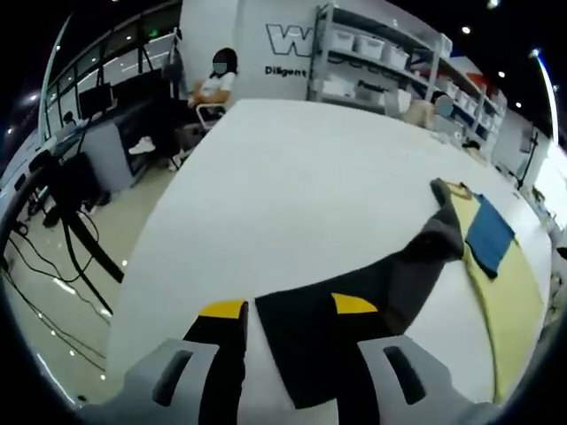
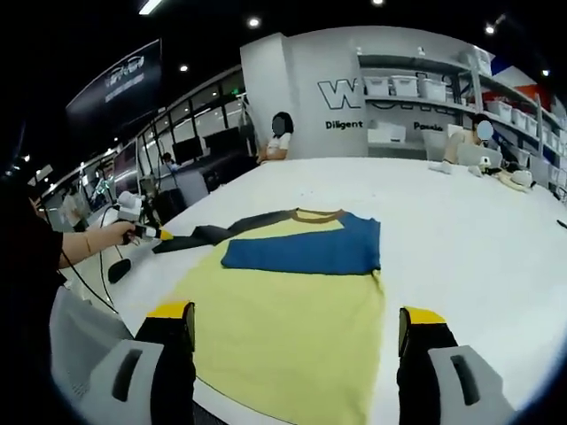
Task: Fold the garment on the visible template until the final outline fits inside the template.
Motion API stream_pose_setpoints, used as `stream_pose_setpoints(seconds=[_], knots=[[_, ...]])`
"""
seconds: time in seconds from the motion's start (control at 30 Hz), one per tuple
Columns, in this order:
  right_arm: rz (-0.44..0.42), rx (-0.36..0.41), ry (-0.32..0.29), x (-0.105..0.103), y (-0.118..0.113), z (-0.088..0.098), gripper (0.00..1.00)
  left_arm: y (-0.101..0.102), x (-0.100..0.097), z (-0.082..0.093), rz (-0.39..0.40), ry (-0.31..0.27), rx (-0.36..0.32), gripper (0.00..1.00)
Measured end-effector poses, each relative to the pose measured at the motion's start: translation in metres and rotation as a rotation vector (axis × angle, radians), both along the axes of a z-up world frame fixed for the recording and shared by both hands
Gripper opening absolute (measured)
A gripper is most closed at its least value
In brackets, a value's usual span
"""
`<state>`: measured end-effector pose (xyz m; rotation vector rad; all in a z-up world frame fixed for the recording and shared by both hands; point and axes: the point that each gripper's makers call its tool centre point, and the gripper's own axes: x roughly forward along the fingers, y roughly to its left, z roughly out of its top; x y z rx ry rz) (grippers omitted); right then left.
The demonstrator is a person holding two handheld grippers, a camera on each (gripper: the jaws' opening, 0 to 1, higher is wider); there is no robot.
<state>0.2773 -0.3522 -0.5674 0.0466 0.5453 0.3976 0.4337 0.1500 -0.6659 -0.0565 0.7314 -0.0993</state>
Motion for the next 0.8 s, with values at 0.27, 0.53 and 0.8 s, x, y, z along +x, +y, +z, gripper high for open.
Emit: stream_pose_setpoints(seconds=[0.27,0.53,0.8], knots=[[0.0,-0.013,0.011,-0.002,-0.001,-0.004,0.94,0.0,-0.001,-0.004,-0.018,0.012,0.077,0.1],[0.02,-0.047,0.019,-0.004,0.002,-0.008,0.94,-0.001,0.003,-0.002,-0.047,0.017,0.121,0.0],[0.011,-0.056,0.015,0.0,-0.003,-0.007,0.95,0.008,0.02,0.025,-0.023,-0.055,0.128,0.0]])
